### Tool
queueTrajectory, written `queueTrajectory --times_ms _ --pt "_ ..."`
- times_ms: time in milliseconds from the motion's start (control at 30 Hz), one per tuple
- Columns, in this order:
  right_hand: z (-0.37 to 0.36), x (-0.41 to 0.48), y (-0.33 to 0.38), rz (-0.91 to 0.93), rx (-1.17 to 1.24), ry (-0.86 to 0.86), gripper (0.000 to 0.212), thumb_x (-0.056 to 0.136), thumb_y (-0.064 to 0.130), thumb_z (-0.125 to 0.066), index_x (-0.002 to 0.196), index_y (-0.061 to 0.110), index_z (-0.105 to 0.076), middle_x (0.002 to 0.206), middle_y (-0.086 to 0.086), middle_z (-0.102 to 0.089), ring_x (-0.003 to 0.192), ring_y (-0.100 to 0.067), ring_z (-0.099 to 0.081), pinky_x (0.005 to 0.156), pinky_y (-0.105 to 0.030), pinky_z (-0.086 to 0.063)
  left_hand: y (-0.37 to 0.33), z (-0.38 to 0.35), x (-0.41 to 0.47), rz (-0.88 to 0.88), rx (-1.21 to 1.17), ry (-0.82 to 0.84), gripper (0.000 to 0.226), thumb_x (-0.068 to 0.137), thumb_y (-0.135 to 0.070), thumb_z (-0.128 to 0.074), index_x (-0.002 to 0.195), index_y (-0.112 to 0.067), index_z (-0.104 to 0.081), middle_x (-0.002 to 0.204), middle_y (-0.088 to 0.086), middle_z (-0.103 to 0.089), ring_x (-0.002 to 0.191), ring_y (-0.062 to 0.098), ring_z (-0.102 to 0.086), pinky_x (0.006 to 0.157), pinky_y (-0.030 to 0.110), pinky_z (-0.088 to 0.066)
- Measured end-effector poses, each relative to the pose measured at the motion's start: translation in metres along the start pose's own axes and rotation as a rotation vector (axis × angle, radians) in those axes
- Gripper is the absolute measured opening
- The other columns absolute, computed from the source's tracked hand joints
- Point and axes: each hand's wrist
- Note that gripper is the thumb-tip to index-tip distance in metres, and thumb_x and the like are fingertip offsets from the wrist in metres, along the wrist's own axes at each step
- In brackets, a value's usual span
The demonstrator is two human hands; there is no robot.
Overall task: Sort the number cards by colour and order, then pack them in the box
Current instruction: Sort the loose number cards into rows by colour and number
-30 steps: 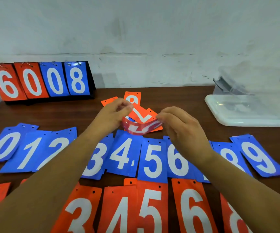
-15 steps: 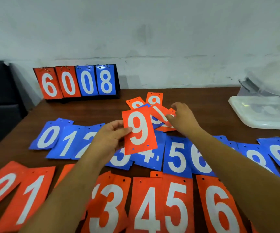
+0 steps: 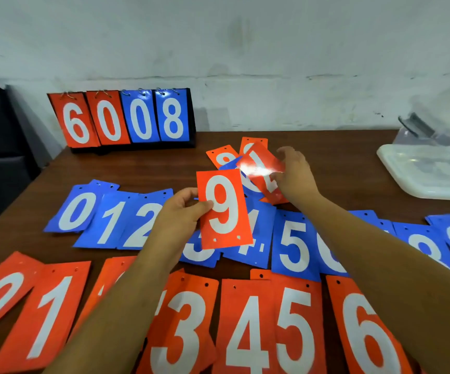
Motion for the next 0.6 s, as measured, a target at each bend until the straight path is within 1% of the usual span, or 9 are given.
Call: queueTrajectory --times_ms 33,100,167,233,300,367,400,500,600 --pt "0.007 -0.003 0.004 -0.026 0.113 -0.034 0.048 0.086 0.006 -0.064 0.130 0.017 -0.049 0.121 -0.006 -0.057 0.108 -0.024 -0.058 0.086 -0.032 -0.049 -0.001 -0.001 0.001 0.009 -0.008 -0.036 0.019 0.090 -0.026 -0.068 0.108 -0.030 -0.064 0.109 -0.004 -0.072 0.096 0.018 -0.071 0.086 0.045 -0.058" --pt "0.026 -0.012 0.014 -0.064 0.280 -0.114 0.037 0.086 0.007 -0.066 0.121 0.017 -0.056 0.106 0.000 -0.063 0.093 -0.015 -0.061 0.072 -0.019 -0.048 -0.004 -0.001 0.002 0.019 -0.030 -0.104 0.021 0.091 -0.025 -0.067 0.110 -0.033 -0.063 0.112 -0.004 -0.070 0.097 0.021 -0.069 0.085 0.048 -0.058" --pt "0.047 -0.026 0.027 -0.060 0.501 -0.117 0.024 0.086 0.010 -0.070 0.108 0.016 -0.065 0.096 0.002 -0.069 0.084 -0.011 -0.066 0.067 -0.020 -0.050 -0.006 0.001 0.001 -0.007 -0.024 -0.132 0.020 0.092 -0.024 -0.066 0.108 -0.035 -0.062 0.112 -0.003 -0.069 0.096 0.022 -0.070 0.083 0.048 -0.059" --pt "0.067 -0.048 0.040 -0.013 0.689 0.041 0.020 0.086 0.011 -0.071 0.104 0.018 -0.070 0.092 -0.001 -0.072 0.076 -0.008 -0.069 0.064 -0.021 -0.053 -0.008 0.005 -0.006 -0.035 -0.021 -0.124 0.018 0.092 -0.022 -0.065 0.105 -0.035 -0.062 0.111 -0.001 -0.070 0.092 0.022 -0.071 0.080 0.047 -0.060" --pt "0.084 -0.070 0.049 0.060 0.593 0.303 0.021 0.085 0.015 -0.074 0.104 0.024 -0.072 0.093 -0.002 -0.073 0.079 -0.010 -0.071 0.067 -0.024 -0.058 -0.011 0.010 -0.016 -0.035 -0.023 -0.075 0.020 0.092 -0.023 -0.064 0.110 -0.032 -0.064 0.110 0.000 -0.072 0.090 0.023 -0.073 0.080 0.048 -0.060" --pt "0.098 -0.088 0.053 0.110 0.338 0.555 0.022 0.082 0.021 -0.077 0.103 0.028 -0.073 0.096 0.002 -0.074 0.084 -0.012 -0.073 0.073 -0.028 -0.060 -0.014 0.012 -0.031 -0.014 -0.058 0.013 0.023 0.093 -0.023 -0.063 0.114 -0.031 -0.065 0.106 -0.001 -0.074 0.090 0.023 -0.074 0.079 0.047 -0.060" --pt "0.102 -0.095 0.054 0.117 0.243 0.631 0.024 0.081 0.022 -0.078 0.103 0.029 -0.071 0.097 0.003 -0.074 0.085 -0.013 -0.073 0.074 -0.028 -0.061 -0.016 0.011 -0.041 -0.006 -0.074 0.067 0.023 0.094 -0.022 -0.062 0.115 -0.030 -0.065 0.106 0.000 -0.075 0.090 0.023 -0.074 0.080 0.046 -0.059" --pt "0.105 -0.117 0.053 0.068 0.154 0.693 0.035 0.079 0.024 -0.080 0.107 0.030 -0.059 0.100 0.003 -0.073 0.086 -0.014 -0.073 0.076 -0.032 -0.061 -0.016 0.007 -0.075 -0.022 -0.062 0.219 0.023 0.095 -0.027 -0.060 0.118 -0.031 -0.065 0.104 0.002 -0.075 0.092 0.023 -0.073 0.079 0.044 -0.059" --pt "0.102 -0.140 0.050 0.065 0.125 0.655 0.043 0.078 0.026 -0.081 0.106 0.031 -0.049 0.102 0.003 -0.069 0.087 -0.014 -0.071 0.076 -0.032 -0.061 -0.015 0.003 -0.110 -0.145 0.083 0.310 0.026 0.090 -0.025 -0.066 0.114 -0.035 -0.063 0.095 -0.001 -0.077 0.085 0.018 -0.074 0.067 0.030 -0.060"
Point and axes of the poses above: each hand's wrist, its own x-axis towards the middle knuckle, its own z-axis out of the back of the hand, y = z × x
